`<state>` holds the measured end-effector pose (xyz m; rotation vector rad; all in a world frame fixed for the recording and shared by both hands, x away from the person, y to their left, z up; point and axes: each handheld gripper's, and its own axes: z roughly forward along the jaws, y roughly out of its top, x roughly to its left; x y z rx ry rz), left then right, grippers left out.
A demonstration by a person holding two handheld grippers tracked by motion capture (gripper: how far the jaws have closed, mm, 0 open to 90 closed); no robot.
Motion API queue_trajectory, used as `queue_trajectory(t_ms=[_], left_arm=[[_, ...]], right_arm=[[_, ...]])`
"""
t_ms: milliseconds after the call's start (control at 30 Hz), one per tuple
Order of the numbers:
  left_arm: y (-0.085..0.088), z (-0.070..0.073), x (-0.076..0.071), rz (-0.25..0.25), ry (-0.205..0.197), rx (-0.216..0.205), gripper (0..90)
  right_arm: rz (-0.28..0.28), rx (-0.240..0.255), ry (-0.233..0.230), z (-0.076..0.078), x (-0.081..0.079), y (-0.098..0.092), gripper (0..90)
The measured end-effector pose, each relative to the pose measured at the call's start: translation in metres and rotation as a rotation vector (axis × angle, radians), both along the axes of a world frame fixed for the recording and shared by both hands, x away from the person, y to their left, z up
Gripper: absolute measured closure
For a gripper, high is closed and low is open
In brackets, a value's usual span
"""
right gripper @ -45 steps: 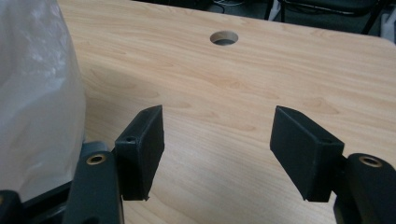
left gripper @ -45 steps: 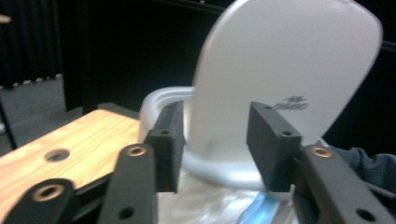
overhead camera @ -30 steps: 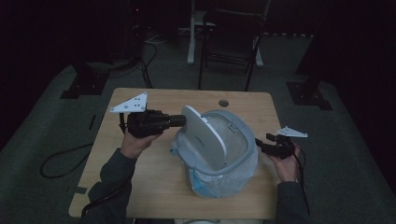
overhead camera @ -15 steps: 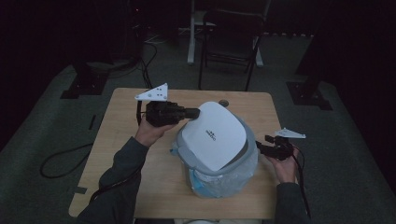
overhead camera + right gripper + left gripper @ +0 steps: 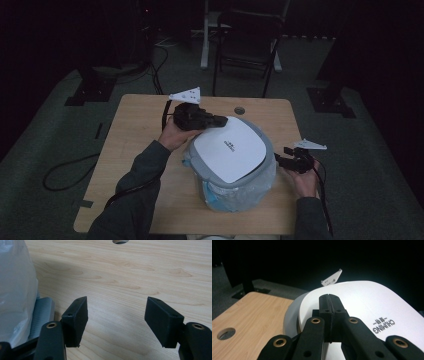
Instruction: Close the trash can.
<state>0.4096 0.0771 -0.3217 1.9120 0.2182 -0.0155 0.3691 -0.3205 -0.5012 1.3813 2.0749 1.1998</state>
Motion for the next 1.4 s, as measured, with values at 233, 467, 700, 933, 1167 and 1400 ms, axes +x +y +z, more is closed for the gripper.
queue_trajectory(t_ms=[233,467,700,933,1167,1400], left_arm=[[-0.014,-0.005,0.004,-0.021,0.022,0.055,90.0],[-0.018,-0.006,0.004,-0.049,0.043,0.076,90.0],[-0.017,-0.004,0.001,-0.036,0.013,0.079,90.0],[0.018,0.0,0.008,0.099,0.005,-0.021,84.8],[0.058,-0.011,0.011,0.267,-0.001,0.014,78.0],[0.105,-0.043,0.01,0.427,0.038,0.027,69.8]], right_arm=[[0.0,0.001,0.009,-0.003,0.0,0.0,34.4],[-0.002,0.003,0.027,-0.008,0.002,0.0,34.4],[0.006,-0.003,0.047,-0.015,0.004,0.005,34.4],[-0.011,-0.017,0.07,-0.025,0.006,0.001,34.7],[-0.031,-0.079,0.084,-0.038,0.006,0.005,34.7],[-0.041,-0.152,0.073,-0.045,0.007,0.011,34.5]])
